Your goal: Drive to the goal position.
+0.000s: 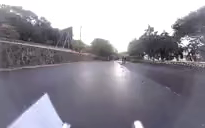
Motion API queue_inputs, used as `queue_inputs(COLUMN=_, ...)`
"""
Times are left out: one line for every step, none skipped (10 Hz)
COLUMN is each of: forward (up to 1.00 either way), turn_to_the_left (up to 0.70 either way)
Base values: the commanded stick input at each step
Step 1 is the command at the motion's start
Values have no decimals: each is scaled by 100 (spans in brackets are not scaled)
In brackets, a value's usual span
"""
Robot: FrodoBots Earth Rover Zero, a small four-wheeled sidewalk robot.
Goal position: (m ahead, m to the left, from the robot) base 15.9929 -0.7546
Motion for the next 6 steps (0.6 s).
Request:
queue_inputs(forward=50, turn_to_the_left=0)
queue_inputs(forward=50, turn_to_the_left=0)
queue_inputs(forward=50, turn_to_the_left=0)
queue_inputs(forward=50, turn_to_the_left=-2)
queue_inputs(forward=50, turn_to_the_left=-37)
queue_inputs(forward=50, turn_to_the_left=-46)
